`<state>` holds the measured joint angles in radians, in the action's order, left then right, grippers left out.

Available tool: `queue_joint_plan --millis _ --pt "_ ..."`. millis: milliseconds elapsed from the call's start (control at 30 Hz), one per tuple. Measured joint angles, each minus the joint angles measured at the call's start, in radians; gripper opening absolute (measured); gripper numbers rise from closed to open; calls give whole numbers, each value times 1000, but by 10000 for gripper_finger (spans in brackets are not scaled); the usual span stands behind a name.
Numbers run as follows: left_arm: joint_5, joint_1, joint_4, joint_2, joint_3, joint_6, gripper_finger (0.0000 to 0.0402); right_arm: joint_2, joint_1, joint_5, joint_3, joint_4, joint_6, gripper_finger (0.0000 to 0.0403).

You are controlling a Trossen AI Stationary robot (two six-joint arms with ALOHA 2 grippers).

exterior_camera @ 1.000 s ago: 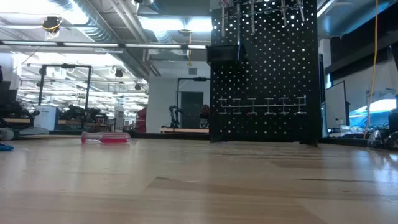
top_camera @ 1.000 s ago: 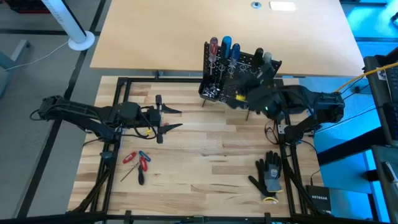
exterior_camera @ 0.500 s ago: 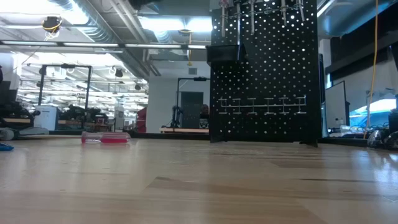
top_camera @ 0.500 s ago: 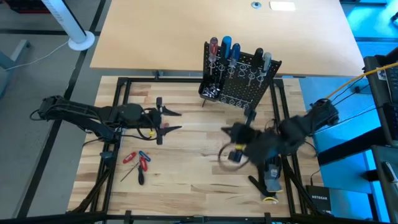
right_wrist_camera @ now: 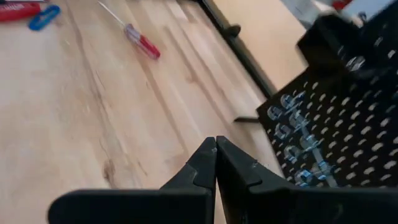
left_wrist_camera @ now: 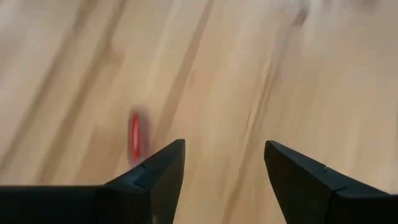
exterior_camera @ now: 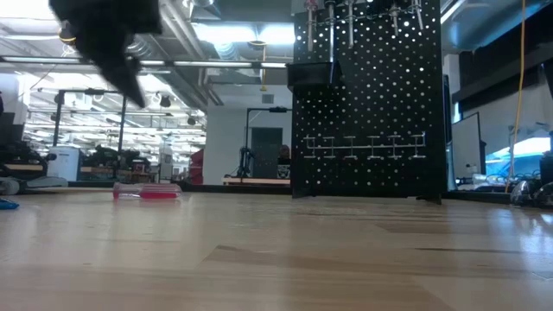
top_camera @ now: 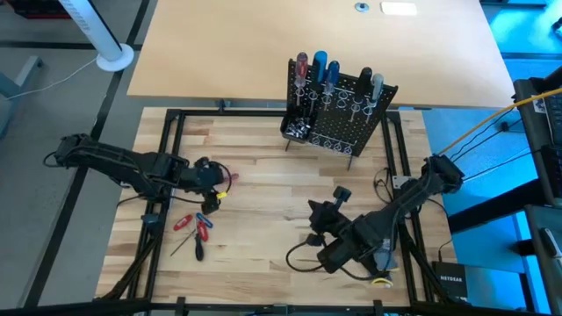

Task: Hang tools onto peg board
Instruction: Hang the red screwdriver on the black pegboard

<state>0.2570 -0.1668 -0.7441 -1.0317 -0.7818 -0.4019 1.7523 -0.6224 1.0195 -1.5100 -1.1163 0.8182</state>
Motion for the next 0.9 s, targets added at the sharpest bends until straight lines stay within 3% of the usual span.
queue_joint_plan --millis 133,333,467,900 --pt "2 4 -106 0 4 -93 210 0 1 5 146 216 15 12" --pt "7 37 -55 -6 47 -70 210 0 1 -53 274 505 -89 12" --pt "2 100 -20 -50 73 -23 210 0 0 -157 289 519 -89 12" --pt "-71 302 -21 -276 74 112 210 -1 1 -130 294 524 -71 12"
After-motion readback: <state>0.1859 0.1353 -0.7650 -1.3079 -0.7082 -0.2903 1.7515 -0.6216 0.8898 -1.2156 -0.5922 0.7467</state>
